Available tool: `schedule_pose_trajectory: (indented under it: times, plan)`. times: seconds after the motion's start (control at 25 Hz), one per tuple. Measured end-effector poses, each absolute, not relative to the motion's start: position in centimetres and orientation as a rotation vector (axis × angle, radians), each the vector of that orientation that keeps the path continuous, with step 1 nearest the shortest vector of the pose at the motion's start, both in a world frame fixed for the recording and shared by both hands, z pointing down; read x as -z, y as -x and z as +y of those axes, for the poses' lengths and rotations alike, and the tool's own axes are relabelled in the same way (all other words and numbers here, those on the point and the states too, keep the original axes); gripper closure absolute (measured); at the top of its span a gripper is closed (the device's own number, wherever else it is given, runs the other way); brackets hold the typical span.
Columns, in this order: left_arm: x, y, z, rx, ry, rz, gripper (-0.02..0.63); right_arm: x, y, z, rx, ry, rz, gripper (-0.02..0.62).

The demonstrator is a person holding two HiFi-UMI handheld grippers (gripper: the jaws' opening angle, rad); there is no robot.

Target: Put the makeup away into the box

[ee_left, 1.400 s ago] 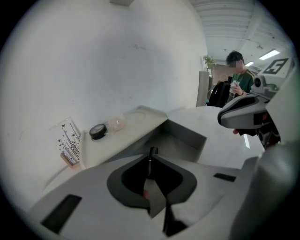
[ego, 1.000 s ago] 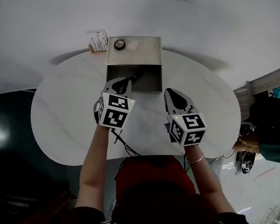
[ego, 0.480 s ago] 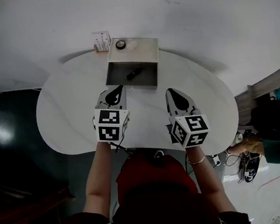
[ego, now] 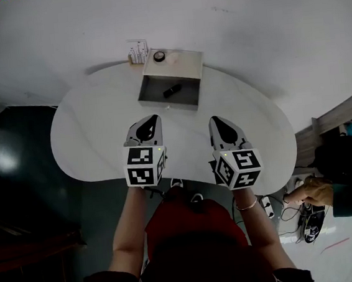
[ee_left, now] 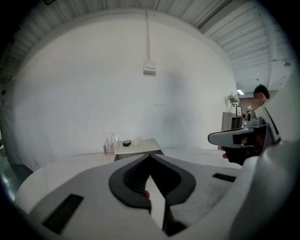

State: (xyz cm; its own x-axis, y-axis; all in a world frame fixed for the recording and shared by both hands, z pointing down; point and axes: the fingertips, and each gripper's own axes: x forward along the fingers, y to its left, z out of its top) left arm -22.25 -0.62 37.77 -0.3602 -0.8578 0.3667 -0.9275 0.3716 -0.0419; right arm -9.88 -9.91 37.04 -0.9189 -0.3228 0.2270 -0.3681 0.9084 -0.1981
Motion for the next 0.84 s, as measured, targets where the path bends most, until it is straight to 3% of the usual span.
schedule_pose_trajectory:
  times: [0.84]
  plan:
    - [-36.3,18.0,3.3,-0.24,-1.512,-2.452,0.584,-35.5,6.4,-6.9,-0.324,-0.449,-2.955,0.581]
